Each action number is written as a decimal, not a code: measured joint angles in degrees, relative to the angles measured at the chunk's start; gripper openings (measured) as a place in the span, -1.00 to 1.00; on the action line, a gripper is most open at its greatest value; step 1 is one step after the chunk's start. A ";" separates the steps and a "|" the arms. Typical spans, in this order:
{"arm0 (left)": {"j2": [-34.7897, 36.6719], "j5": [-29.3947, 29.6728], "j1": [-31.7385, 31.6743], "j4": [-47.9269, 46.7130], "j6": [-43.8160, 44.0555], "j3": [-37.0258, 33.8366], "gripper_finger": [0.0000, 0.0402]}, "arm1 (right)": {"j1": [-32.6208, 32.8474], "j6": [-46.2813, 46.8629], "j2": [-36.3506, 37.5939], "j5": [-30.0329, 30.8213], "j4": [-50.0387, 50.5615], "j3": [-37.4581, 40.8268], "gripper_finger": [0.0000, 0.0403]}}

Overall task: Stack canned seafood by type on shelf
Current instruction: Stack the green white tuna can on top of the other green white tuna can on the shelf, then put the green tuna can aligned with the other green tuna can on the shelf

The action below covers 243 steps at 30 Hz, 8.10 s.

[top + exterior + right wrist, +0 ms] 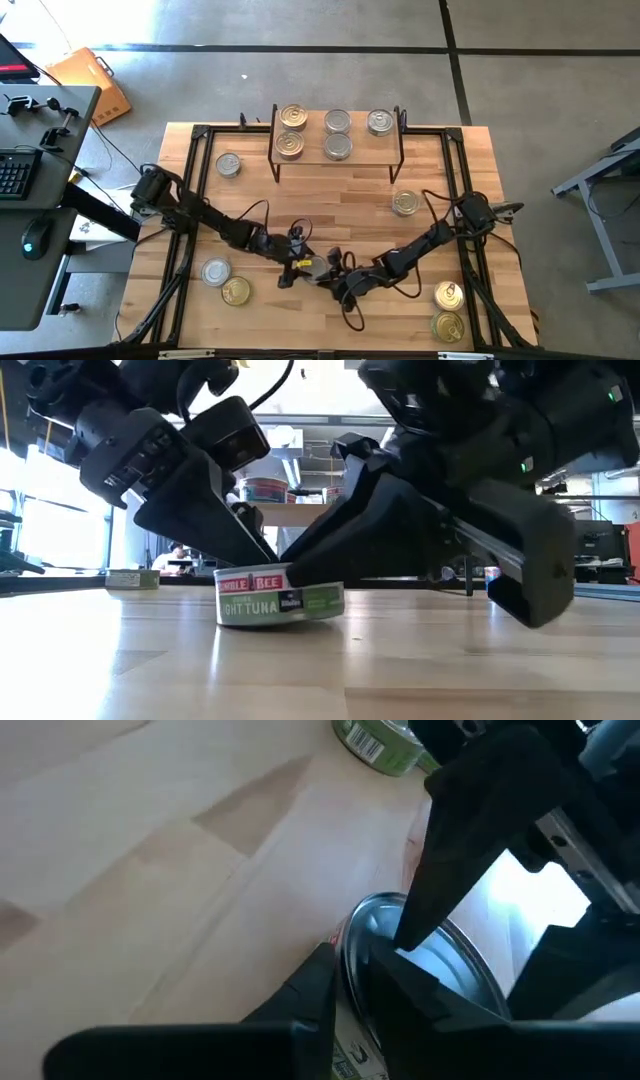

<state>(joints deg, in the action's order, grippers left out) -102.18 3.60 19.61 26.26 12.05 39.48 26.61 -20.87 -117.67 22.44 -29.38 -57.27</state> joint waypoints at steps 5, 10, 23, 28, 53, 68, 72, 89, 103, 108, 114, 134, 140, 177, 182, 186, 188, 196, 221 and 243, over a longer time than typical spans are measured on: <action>2.57 2.91 0.91 -2.95 -3.56 0.15 0.46 | -0.18 4.04 0.00 0.80 9.08 -4.47 -0.78; 7.39 8.35 2.98 -9.72 -7.96 0.20 0.46 | -0.66 7.30 0.04 1.44 18.00 -8.46 -0.78; 9.72 15.51 6.76 -12.56 -13.25 0.42 0.46 | -2.36 11.52 0.15 -0.84 20.92 -9.28 -0.98; 9.17 15.53 6.74 -13.11 -12.22 0.28 0.46 | -2.27 11.70 0.20 -1.53 20.67 -9.32 -0.94; 9.12 15.12 5.47 -19.87 -6.64 0.20 0.46 | -0.70 9.33 4.45 -2.35 23.39 -9.15 -0.37; 9.15 7.11 0.54 -11.28 -3.57 0.20 0.26 | 1.39 -0.39 2.29 0.07 24.41 -8.40 0.32; 9.15 1.01 -2.33 -11.61 -2.61 -0.05 -0.04 | 1.40 0.29 2.29 0.07 24.43 -8.40 0.28; 3.77 4.34 -4.67 -7.66 1.43 -1.66 -0.87 | 1.55 1.44 2.29 0.04 24.24 -8.40 0.25; 3.79 0.47 -6.85 -7.32 2.91 -3.89 -1.00 | 1.26 -2.70 2.29 5.58 21.81 -8.42 0.25; 3.73 0.86 -7.29 -7.43 2.88 -3.97 -1.00 | 0.53 -7.05 2.14 4.89 20.67 -8.45 0.25; 3.59 2.19 -7.36 -8.04 2.85 -4.07 -1.00 | -0.60 -7.69 2.14 4.35 19.98 -8.51 0.25; 4.57 3.75 -6.88 -6.90 2.80 -4.26 -1.00 | -6.28 7.05 2.16 -1.39 16.81 -8.53 -0.38; 12.10 14.71 -4.16 -16.95 3.32 -4.20 -1.00 | -3.07 11.03 6.70 1.84 29.07 -8.53 -0.38; 8.36 35.05 3.68 -18.13 5.86 -4.09 -1.00 | -49.76 -28.71 19.28 3.98 47.64 -25.19 -0.38; 8.38 35.04 3.68 -17.21 5.42 -4.07 -1.00 | -49.88 -27.18 18.97 4.22 47.62 -25.28 -0.36; 8.38 35.03 3.68 -17.28 5.41 -4.04 -1.00 | -49.83 -26.62 18.97 3.88 48.34 -25.28 -0.01; 8.38 35.03 3.68 -17.22 5.41 -4.04 -1.00 | -49.83 -26.55 18.93 3.85 48.39 -25.28 0.16; 8.38 35.03 3.68 -17.18 5.41 -4.04 -1.00 | -49.83 -26.54 19.76 3.91 48.80 -25.25 0.32; 8.38 35.01 3.70 -16.85 5.86 -4.04 -1.00 | -48.95 -14.97 22.94 7.04 52.70 -25.17 0.29; 8.43 34.94 4.95 -15.94 6.32 -4.04 -1.00 | -15.73 12.01 32.68 -3.18 32.71 4.56 0.29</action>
<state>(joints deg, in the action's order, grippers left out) -93.76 38.54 24.56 10.33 18.37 35.44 10.88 -8.87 -84.99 19.25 3.33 -52.71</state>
